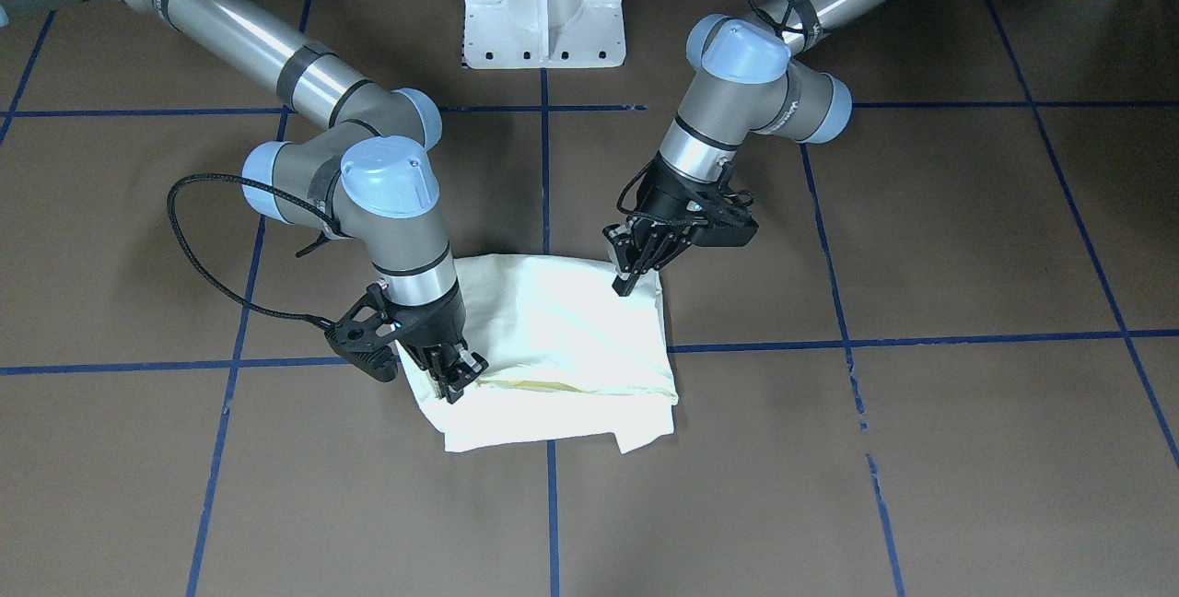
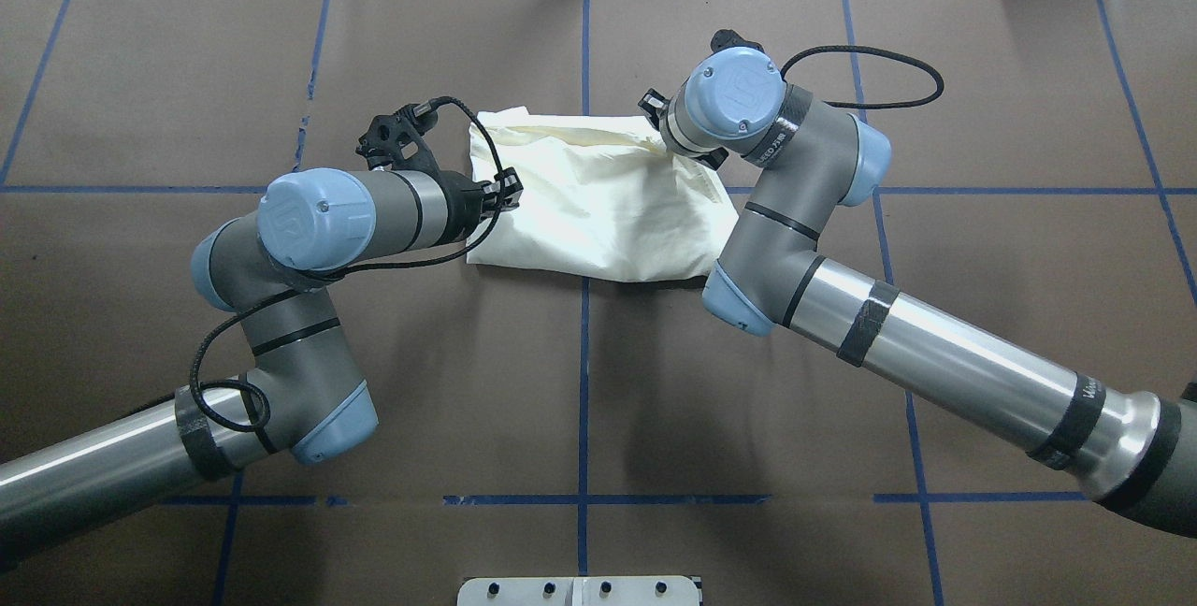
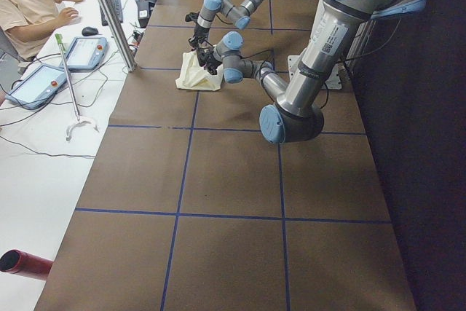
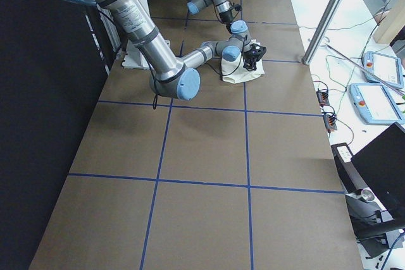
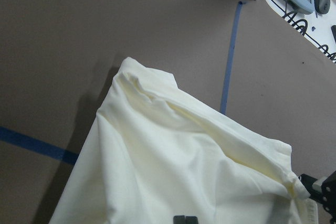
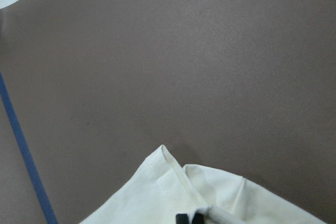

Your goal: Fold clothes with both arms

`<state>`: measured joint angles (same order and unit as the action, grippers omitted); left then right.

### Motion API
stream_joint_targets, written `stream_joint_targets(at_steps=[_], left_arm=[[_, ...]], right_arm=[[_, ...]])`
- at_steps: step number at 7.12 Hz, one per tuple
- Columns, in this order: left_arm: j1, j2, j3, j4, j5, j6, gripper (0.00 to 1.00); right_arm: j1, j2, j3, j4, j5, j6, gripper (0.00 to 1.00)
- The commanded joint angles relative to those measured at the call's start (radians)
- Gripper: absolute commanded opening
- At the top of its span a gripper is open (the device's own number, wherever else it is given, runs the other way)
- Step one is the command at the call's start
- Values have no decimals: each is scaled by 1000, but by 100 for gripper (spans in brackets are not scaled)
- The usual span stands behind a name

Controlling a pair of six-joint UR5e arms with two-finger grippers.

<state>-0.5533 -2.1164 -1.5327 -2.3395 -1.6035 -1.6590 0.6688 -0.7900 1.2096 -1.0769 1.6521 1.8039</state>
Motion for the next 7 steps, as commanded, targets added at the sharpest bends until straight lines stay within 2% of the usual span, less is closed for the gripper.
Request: stream_joint_targets(at_steps=[1,3,5,7], left_arm=[[-25,105,-52,-6,-1,66,0],[-22,95,30,-18,5,128,0],[-22,82,107,-162,5,127,0],[-22,72,127,-231,-1,125,0]], right_arm=[[0,-1,1,0,-2,0,0],[0,0,1,0,-2,2,0],[0,-2,-1,0,0,0,0],[-1,-2,1,0,0,-1,0]])
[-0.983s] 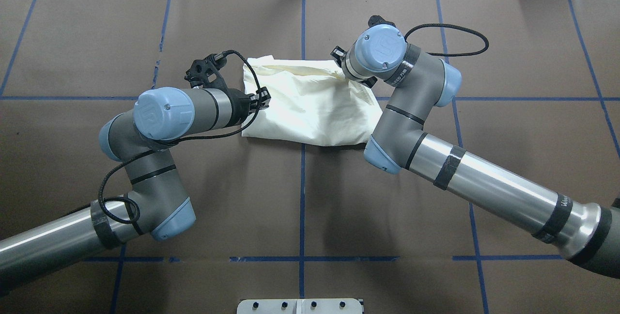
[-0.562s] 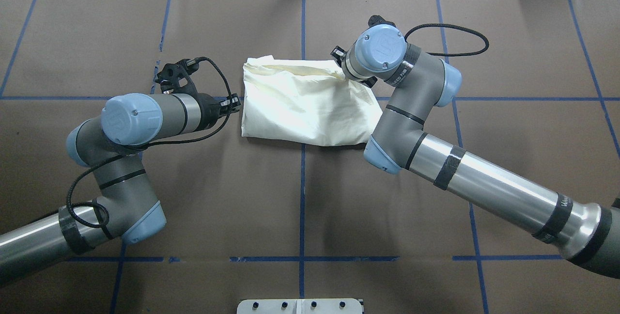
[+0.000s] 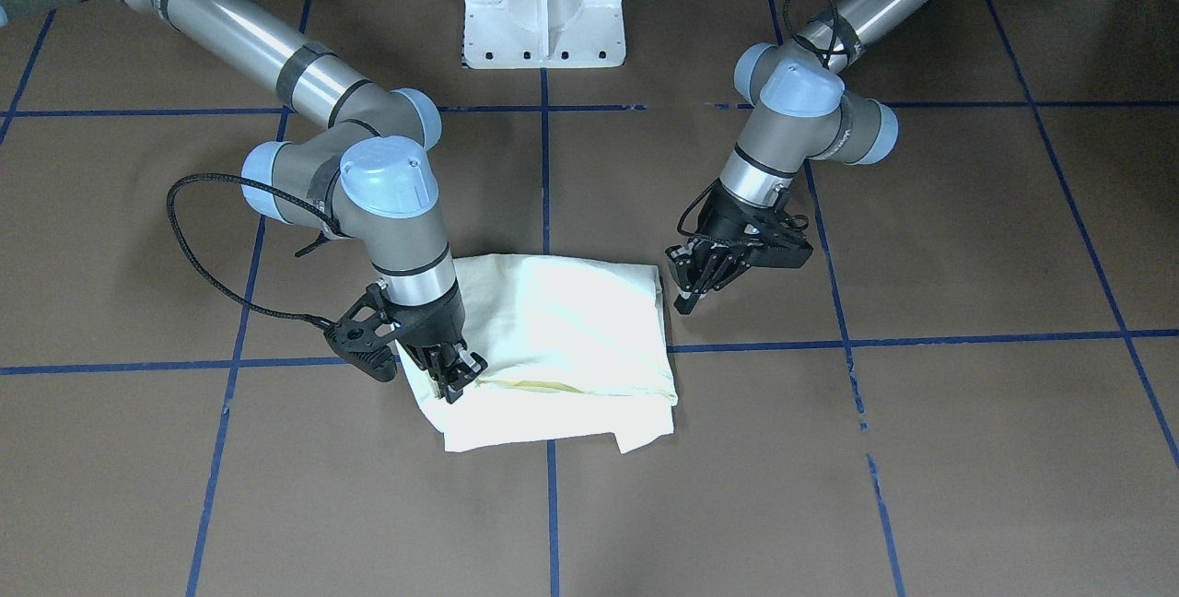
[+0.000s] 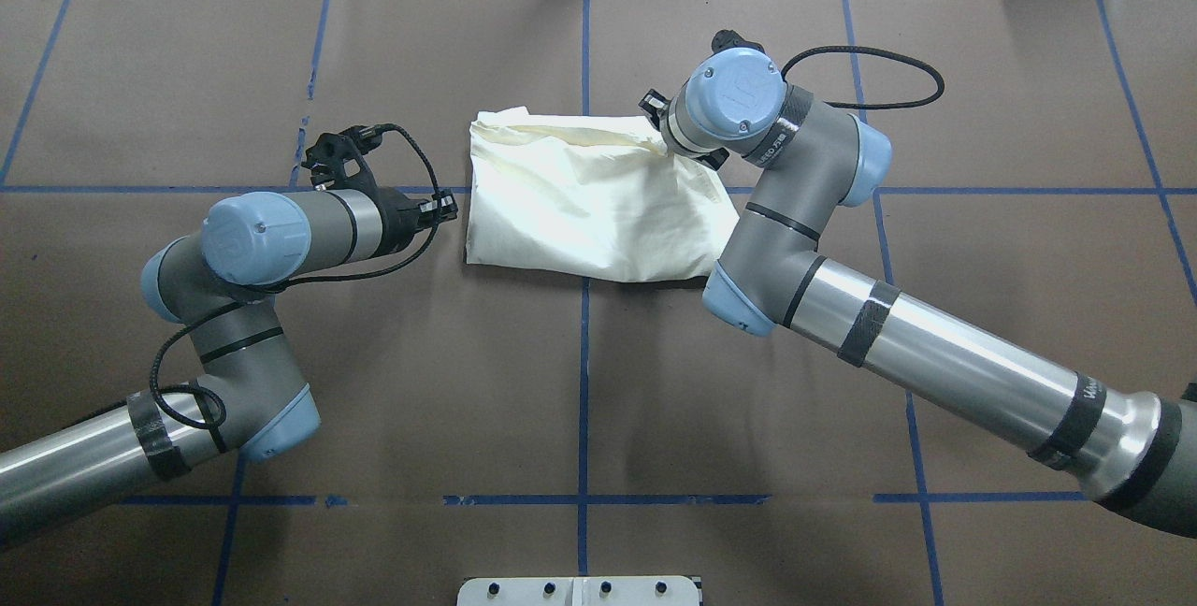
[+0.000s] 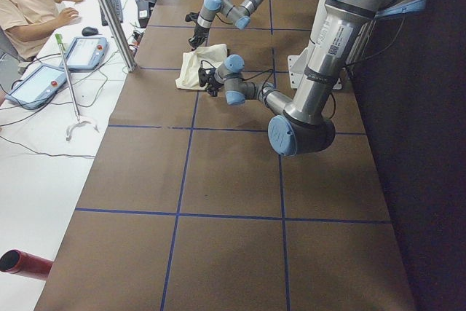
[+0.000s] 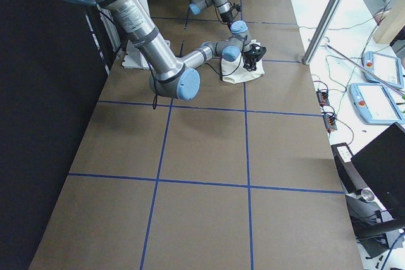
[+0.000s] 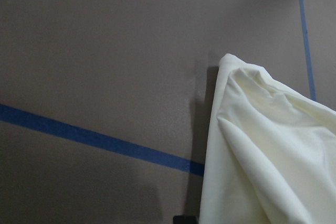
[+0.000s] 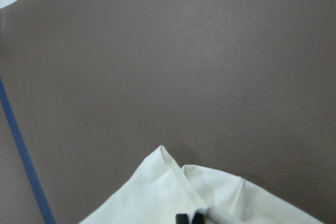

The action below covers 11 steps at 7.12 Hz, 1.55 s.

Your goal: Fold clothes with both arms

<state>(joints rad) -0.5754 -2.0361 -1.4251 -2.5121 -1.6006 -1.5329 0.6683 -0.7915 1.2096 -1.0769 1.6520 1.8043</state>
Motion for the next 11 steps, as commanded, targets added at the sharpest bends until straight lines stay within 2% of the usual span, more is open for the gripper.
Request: stream_joint_targets(at_steps=[1,4,5,6,7,9,11], left_arm=[[0,-15,46,-153,-9,-1,0],[11,-30,130,-331,-36,-4,0],[15,-24,124,-364,-77,-4,0],[23,-15,132,-461,-149,-42,0],[40,0,130,-505,-210,-44,0],[40,42,132,-566,-405,-38,0],[46,39,129,-571,-415,-42,0]], right_arm=[[-1,1,1,0,0,-2,0],[1,1,2,0,0,-2,0],[-1,1,2,0,0,-2,0],[-1,1,2,0,-1,0,0],[-1,1,2,0,-3,1,0],[-1,1,1,0,-6,7,0],[1,0,-4,0,-8,9,0]])
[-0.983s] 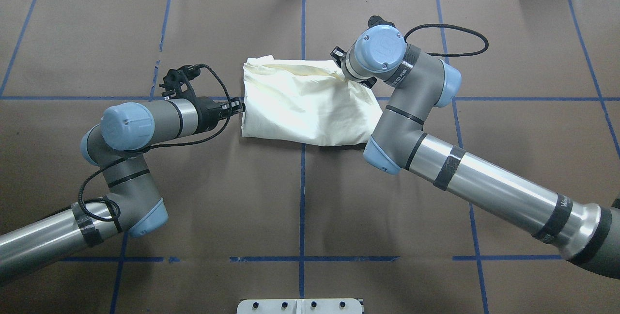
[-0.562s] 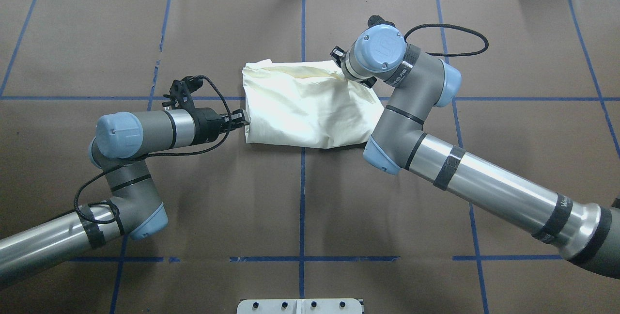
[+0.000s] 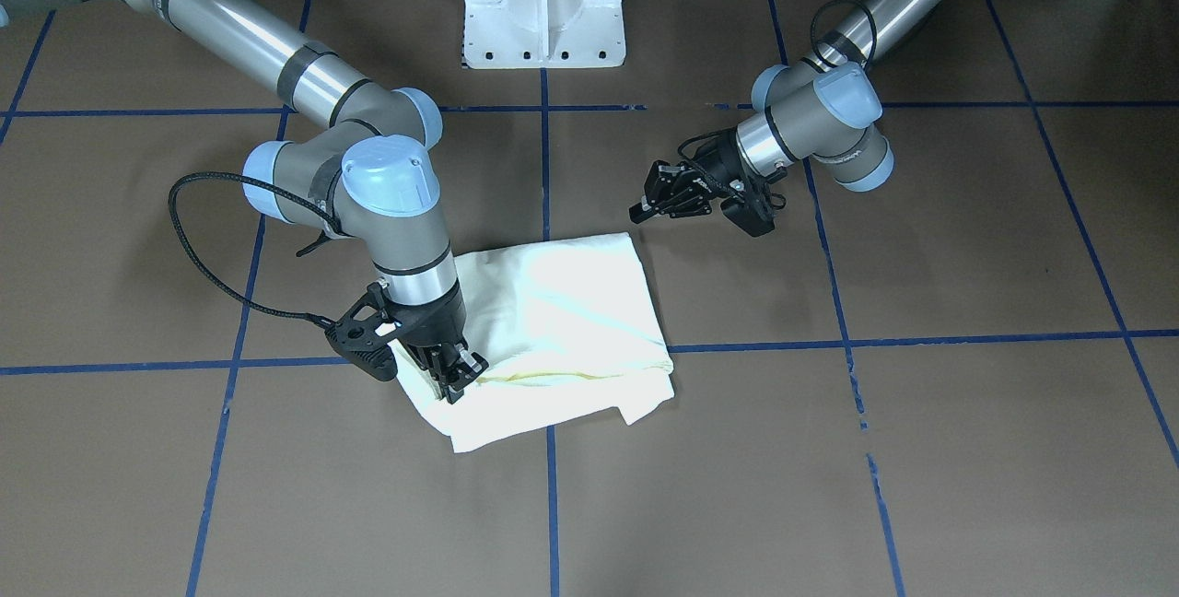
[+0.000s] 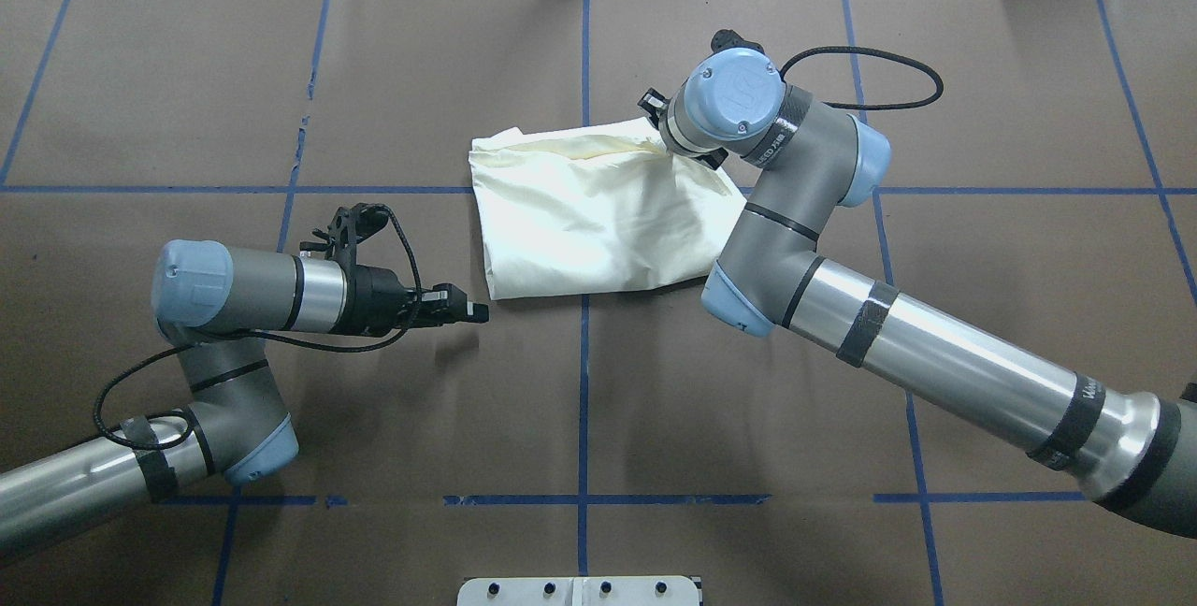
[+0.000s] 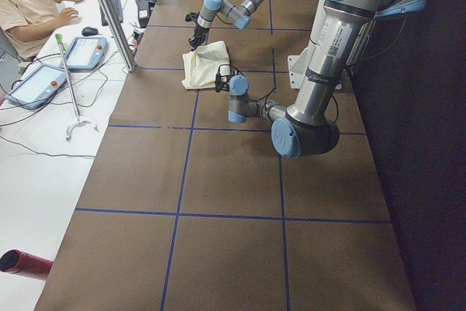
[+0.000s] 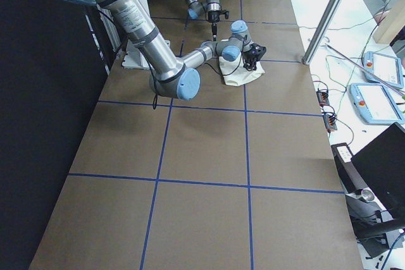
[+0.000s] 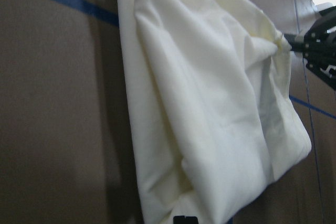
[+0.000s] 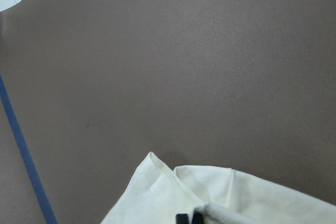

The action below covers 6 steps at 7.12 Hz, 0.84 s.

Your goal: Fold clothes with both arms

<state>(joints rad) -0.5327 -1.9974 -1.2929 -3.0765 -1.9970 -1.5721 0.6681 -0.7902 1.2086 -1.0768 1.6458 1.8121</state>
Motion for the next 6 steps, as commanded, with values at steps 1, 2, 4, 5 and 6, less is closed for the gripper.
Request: stream_joint_targets(at_steps=[1,2,4,5,6], left_arm=[[5,3,-49,-1,-16,-19,0],[-19,-13,-60,8,13,-57,0],[-47,-93,-51,135,120,-83,0],[-44,-127,-16,175,130,-82,0],[-44,-164,54,177,135,-80,0]], right_arm=[[1,-1,-1,0,-1,1,0],[1,-3,-3,0,-4,1,0],[1,-1,-4,-2,-4,1,0],[1,-3,-3,-2,-4,0,0],[2,-3,-3,-2,-4,-2,0]])
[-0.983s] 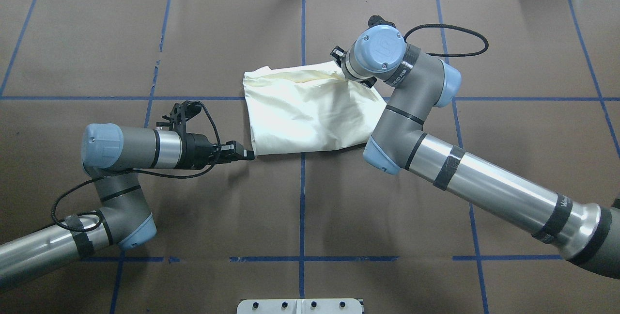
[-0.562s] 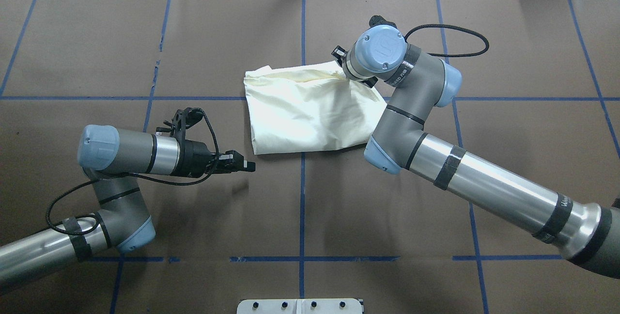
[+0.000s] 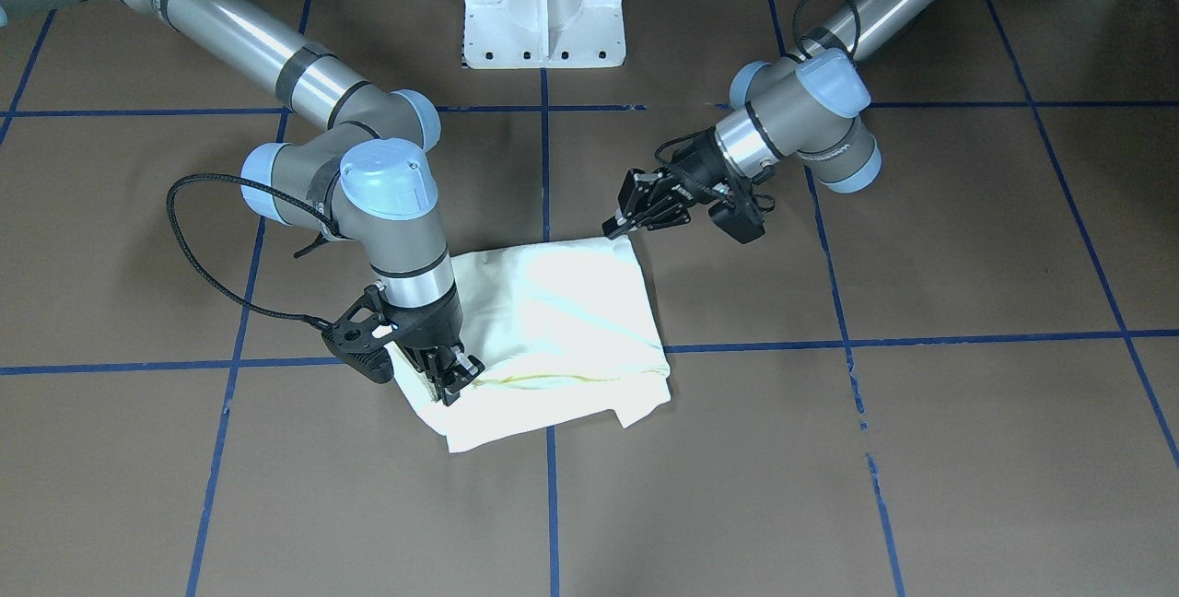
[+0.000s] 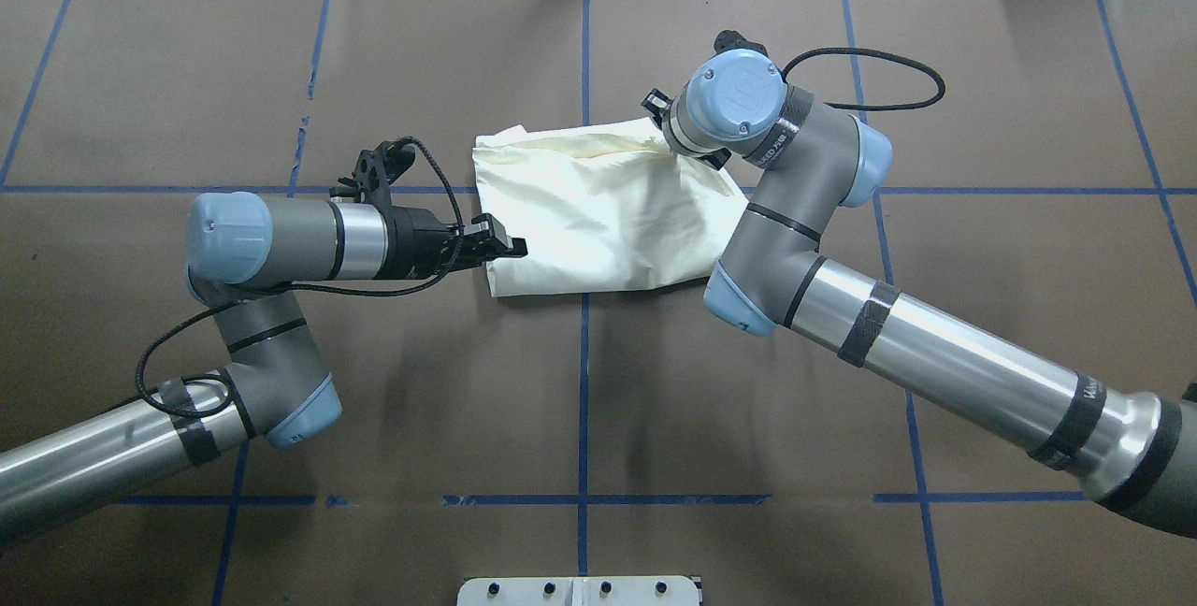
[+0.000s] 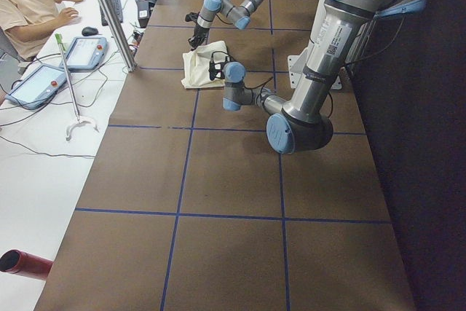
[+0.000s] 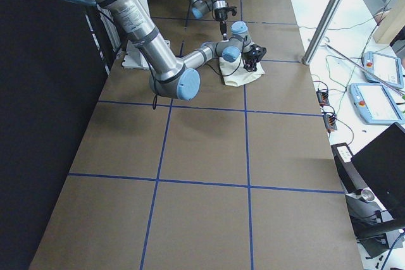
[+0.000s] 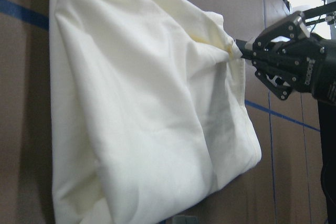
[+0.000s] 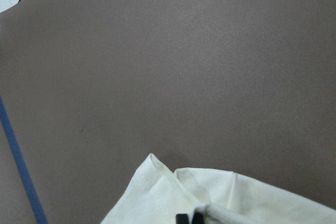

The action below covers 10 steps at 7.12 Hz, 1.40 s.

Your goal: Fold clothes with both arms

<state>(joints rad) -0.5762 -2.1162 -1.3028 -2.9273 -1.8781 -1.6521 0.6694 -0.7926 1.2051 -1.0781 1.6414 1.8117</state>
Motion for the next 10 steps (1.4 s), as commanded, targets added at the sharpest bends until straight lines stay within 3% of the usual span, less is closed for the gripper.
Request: stream_joint_targets(at_steps=[1,5,7,8,9,10], left_arm=[[2,-33,95,27,16,21,0],[4,56,2,31,5,29,0],[7,68,2,31,8,28,0],[9,68,3,31,8,26,0],[9,70,7,31,8,26,0],[10,71,2,33,5,26,0]], right_arm=[[1,-2,-1,1,0,-3,0],[4,-8,-1,1,1,-5,0],[4,-10,1,3,5,-5,0],[4,-10,4,3,6,-6,39],[7,-10,13,3,12,-24,99],[42,-25,68,-2,70,-79,100]])
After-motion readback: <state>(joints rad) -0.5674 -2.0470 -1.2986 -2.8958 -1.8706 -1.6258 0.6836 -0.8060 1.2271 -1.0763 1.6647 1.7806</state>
